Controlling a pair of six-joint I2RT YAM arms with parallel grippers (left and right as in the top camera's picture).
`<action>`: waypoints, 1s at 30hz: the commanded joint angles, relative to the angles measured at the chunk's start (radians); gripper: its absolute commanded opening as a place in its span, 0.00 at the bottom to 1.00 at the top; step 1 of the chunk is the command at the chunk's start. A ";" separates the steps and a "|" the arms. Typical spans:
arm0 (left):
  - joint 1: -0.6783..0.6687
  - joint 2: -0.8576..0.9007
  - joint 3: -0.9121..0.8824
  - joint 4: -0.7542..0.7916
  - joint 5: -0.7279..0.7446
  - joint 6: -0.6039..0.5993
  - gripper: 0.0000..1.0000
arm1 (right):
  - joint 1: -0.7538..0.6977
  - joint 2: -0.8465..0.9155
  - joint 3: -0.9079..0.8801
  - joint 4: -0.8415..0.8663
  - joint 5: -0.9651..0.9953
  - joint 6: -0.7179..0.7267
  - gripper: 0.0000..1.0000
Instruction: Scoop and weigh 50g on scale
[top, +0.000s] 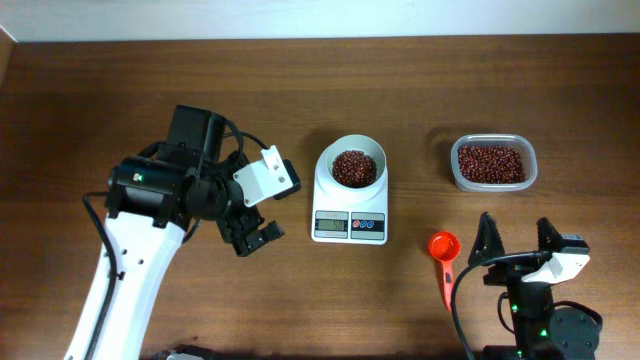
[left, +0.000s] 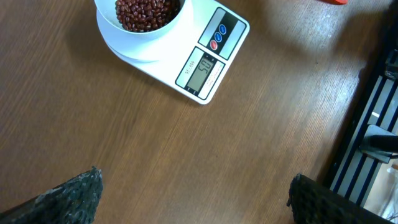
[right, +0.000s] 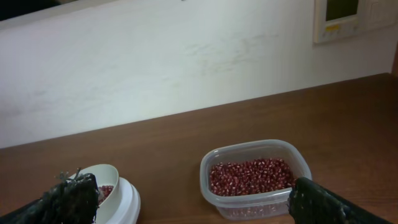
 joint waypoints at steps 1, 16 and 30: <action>0.004 -0.013 -0.005 0.000 0.004 0.016 0.99 | -0.008 -0.012 -0.005 0.005 -0.002 -0.014 0.99; 0.004 -0.013 -0.005 0.000 0.004 0.016 0.99 | -0.007 -0.012 -0.008 0.085 -0.002 -0.016 0.99; 0.004 -0.013 -0.005 0.000 0.004 0.016 0.99 | -0.008 -0.012 -0.251 0.312 -0.051 -0.033 0.99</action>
